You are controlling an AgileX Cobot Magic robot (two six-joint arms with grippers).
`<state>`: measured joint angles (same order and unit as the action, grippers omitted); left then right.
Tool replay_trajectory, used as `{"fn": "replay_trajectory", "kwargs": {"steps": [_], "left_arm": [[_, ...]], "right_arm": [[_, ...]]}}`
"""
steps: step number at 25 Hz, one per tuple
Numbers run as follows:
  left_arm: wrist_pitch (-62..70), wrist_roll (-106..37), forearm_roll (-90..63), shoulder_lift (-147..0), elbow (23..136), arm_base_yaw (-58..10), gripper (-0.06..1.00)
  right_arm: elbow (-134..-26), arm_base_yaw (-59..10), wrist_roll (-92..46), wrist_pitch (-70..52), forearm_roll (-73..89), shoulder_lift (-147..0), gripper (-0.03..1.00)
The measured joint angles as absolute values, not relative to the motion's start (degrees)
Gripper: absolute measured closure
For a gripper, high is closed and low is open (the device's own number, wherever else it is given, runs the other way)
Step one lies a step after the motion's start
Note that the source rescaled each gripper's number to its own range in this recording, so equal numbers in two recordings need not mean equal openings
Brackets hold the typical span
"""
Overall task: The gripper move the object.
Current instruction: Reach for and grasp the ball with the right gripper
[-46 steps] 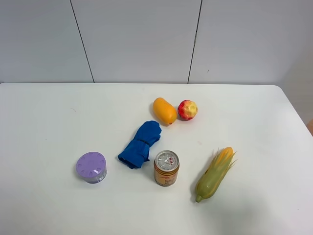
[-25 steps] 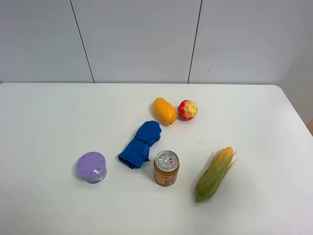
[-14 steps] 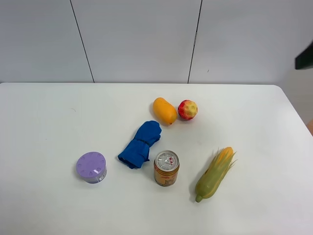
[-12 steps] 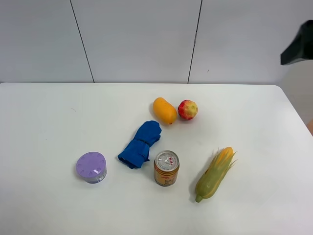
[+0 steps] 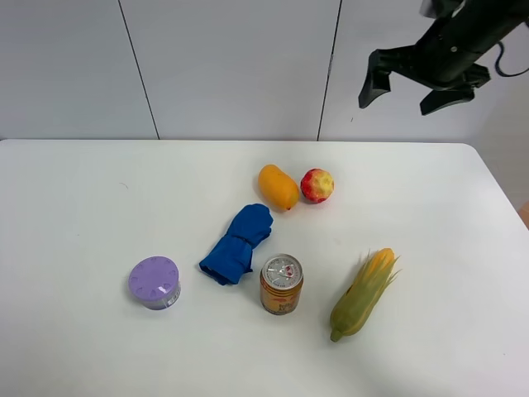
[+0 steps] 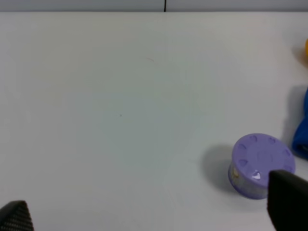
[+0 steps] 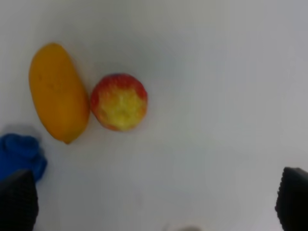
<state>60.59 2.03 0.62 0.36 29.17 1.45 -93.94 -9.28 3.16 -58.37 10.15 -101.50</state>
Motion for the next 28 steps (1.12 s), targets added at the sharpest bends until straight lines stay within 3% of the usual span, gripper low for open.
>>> {"fn": "replay_trajectory", "kwargs": {"steps": [14,28], "left_arm": [[60.6,2.0,0.6,0.4,29.2,1.5,-0.06],[60.6,2.0,0.6,0.4,29.2,1.5,-0.06]], "right_arm": [[-98.3,-10.9,3.3,-54.0,8.5,-120.7,-0.03],[-98.5,-14.5,0.0,-49.4,10.7,-124.4,-0.03]]}}
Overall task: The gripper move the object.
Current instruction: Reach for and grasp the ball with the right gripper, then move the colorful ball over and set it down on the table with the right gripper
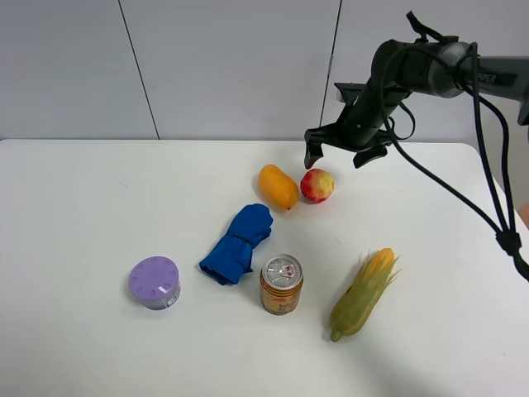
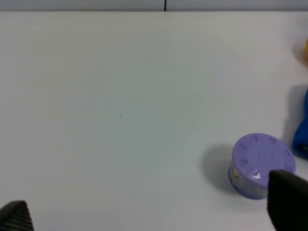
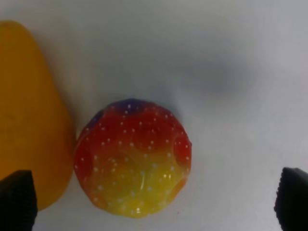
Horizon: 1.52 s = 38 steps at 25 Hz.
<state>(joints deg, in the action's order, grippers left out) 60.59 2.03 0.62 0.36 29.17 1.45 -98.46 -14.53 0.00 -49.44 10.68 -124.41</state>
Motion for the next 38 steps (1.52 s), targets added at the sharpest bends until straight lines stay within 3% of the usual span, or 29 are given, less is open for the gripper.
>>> {"fn": "replay_trajectory", "kwargs": {"steps": [11,13,15,16,18,19,20,25,31,38], "left_arm": [[60.6,2.0,0.6,0.4,29.2,1.5,-0.06],[60.6,2.0,0.6,0.4,29.2,1.5,-0.06],[60.6,2.0,0.6,0.4,29.2,1.5,-0.06],[60.6,2.0,0.6,0.4,29.2,1.5,-0.06],[60.6,2.0,0.6,0.4,29.2,1.5,-0.06],[60.6,2.0,0.6,0.4,29.2,1.5,-0.06],[60.6,2.0,0.6,0.4,29.2,1.5,-0.06],[60.6,2.0,0.6,0.4,29.2,1.5,-0.06],[60.6,2.0,0.6,0.4,29.2,1.5,-0.06],[60.6,2.0,0.6,0.4,29.2,1.5,-0.06]], "right_arm": [[-98.5,-15.1,-0.4,-48.2,10.6,-129.0,-0.03],[-98.5,-15.2,-0.4,-48.1,10.7,-130.0,0.01],[-98.5,-15.2,-0.4,-48.0,11.3,-130.5,0.18],[-98.5,-15.3,-0.4,-47.8,11.6,-130.6,0.36],[-98.7,-15.5,-0.4,-47.6,12.5,-130.5,0.9],[-98.7,-15.6,-0.4,-47.4,12.4,-130.5,0.97],[-98.7,-15.6,-0.4,-47.4,12.4,-130.5,0.92],[-98.5,-15.4,-4.3,-50.8,10.5,-127.4,0.92],[-98.6,-16.8,-6.2,-50.9,10.8,-111.7,0.92],[-98.9,-30.0,-9.9,-48.2,14.7,-108.3,0.92]]}}
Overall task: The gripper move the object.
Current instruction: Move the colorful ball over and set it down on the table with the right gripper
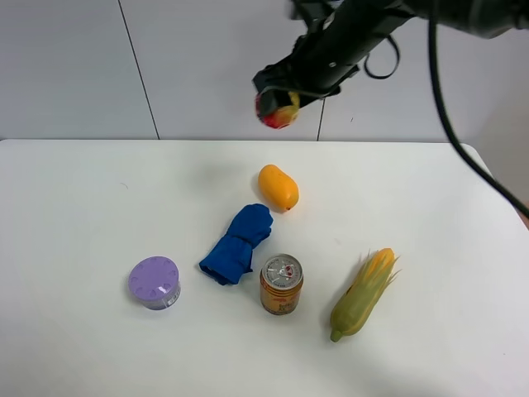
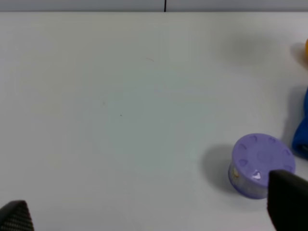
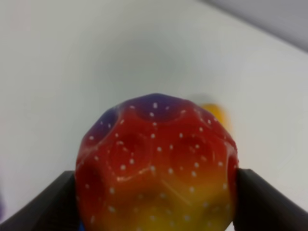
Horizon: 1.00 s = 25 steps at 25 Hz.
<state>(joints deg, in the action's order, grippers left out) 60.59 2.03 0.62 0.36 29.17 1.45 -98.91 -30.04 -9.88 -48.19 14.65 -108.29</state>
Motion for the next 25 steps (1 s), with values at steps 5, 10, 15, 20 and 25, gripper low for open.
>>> {"fn": "replay_trajectory", "kwargs": {"steps": [5,10,15,20,25], "left_arm": [[60.6,2.0,0.6,0.4,29.2,1.5,-0.06],[60.6,2.0,0.6,0.4,29.2,1.5,-0.06],[60.6,2.0,0.6,0.4,29.2,1.5,-0.06],[60.6,2.0,0.6,0.4,29.2,1.5,-0.06],[60.6,2.0,0.6,0.4,29.2,1.5,-0.06]], "right_arm": [[-98.9,-40.2,-10.3,-38.6,13.5,-112.7,0.92],[-98.9,-43.2,-10.4,-31.6,13.5,-118.9,0.92],[-98.8,-43.2,-10.4,-30.1,13.5,-124.9,0.92],[-98.8,-43.2,-10.4,-29.0,13.5,-129.0,0.92],[-98.8,-43.2,-11.0,-28.9,13.5,-131.7,0.92]]}}
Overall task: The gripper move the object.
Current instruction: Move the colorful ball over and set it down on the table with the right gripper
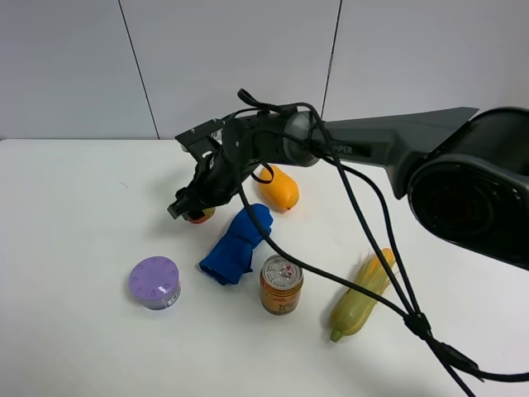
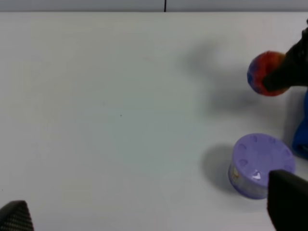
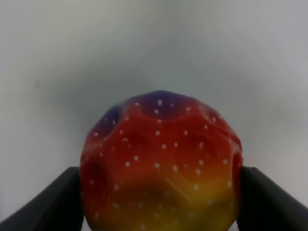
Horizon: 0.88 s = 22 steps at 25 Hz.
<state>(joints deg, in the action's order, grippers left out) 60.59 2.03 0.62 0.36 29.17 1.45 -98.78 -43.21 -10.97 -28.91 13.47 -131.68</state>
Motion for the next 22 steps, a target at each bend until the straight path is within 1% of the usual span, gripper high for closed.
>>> {"fn": "replay_trajectory", "kwargs": {"steps": [18,20,22], "left_arm": [[60.6,2.0,0.6,0.4,29.2,1.5,-0.06],[60.6,2.0,0.6,0.4,29.2,1.5,-0.06],[60.6,2.0,0.6,0.4,29.2,1.5,-0.06]], "right_arm": [[-98.8,-43.2,-15.0,-26.8,13.7,-134.1,0.91],[-98.8,-43.2,-15.4,-27.0,13.7,-134.1,0.77],[-98.8,-43.2,-15.4,-27.1,13.7,-134.1,0.61]]}}
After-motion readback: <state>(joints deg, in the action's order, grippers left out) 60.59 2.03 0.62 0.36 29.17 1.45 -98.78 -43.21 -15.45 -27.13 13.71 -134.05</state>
